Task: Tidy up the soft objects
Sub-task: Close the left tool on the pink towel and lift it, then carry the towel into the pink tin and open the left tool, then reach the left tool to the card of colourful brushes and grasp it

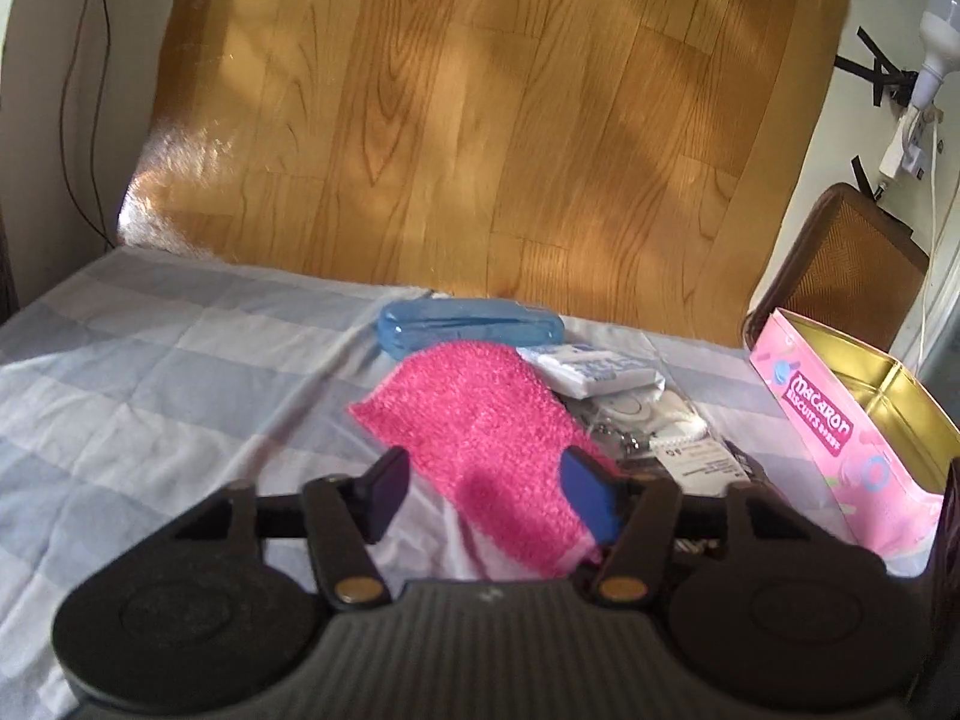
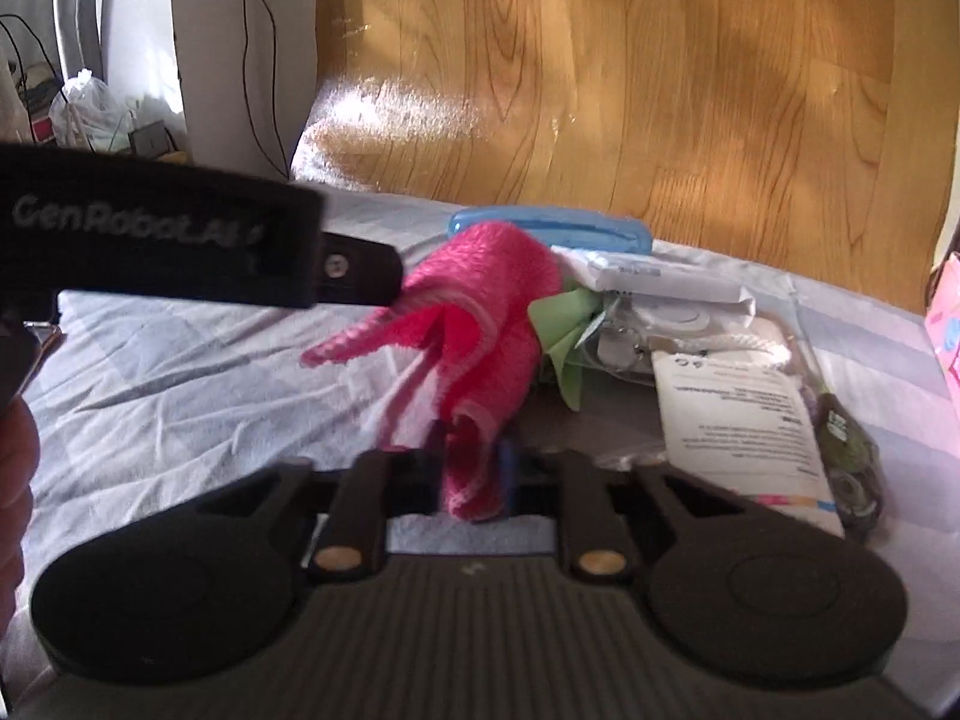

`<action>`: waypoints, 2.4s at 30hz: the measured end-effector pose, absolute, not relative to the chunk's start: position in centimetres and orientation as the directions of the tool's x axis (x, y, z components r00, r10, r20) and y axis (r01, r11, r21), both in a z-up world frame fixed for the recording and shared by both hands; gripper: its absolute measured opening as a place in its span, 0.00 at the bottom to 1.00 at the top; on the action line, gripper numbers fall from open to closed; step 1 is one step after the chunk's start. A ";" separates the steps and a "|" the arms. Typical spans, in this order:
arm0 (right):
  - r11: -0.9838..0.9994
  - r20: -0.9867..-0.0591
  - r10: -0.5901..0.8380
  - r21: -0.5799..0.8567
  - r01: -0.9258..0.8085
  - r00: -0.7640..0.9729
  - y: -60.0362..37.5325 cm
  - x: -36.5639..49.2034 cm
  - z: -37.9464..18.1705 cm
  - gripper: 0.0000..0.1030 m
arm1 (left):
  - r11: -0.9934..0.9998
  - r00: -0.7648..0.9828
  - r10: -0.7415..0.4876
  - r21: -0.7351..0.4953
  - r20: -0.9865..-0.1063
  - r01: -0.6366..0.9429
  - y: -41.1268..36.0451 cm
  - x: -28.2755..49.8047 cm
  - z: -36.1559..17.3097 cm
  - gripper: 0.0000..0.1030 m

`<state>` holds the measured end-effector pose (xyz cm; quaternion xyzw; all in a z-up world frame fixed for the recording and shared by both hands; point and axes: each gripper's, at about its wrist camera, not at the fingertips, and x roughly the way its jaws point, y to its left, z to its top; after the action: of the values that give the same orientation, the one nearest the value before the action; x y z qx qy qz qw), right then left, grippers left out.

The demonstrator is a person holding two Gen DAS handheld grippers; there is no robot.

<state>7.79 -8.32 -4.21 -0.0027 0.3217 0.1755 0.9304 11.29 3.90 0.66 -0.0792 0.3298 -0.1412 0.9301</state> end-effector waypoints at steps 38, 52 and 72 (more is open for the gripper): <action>0.923 -0.293 0.381 0.059 -0.381 0.877 -17.7 -2.1 0.2 0.27 | 0.873 0.697 -0.449 -0.105 -0.559 0.477 -7.1 5.2 6.4 0.11; 0.993 -0.323 -0.115 -0.058 0.101 0.940 -36.5 0.0 -1.2 0.28 | 0.706 0.592 -0.621 -0.039 -0.514 0.707 -33.0 7.5 4.1 0.16; 0.987 -0.222 -0.130 0.059 0.146 0.966 -35.1 -3.6 -1.4 0.47 | 0.842 0.741 -0.478 -0.006 -0.472 0.539 -23.1 7.9 4.7 0.43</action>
<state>-3.57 -35.14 -1.43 0.0375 0.1094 -0.0697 0.9908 7.92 -23.10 4.70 0.0653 0.2342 -0.2731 0.9308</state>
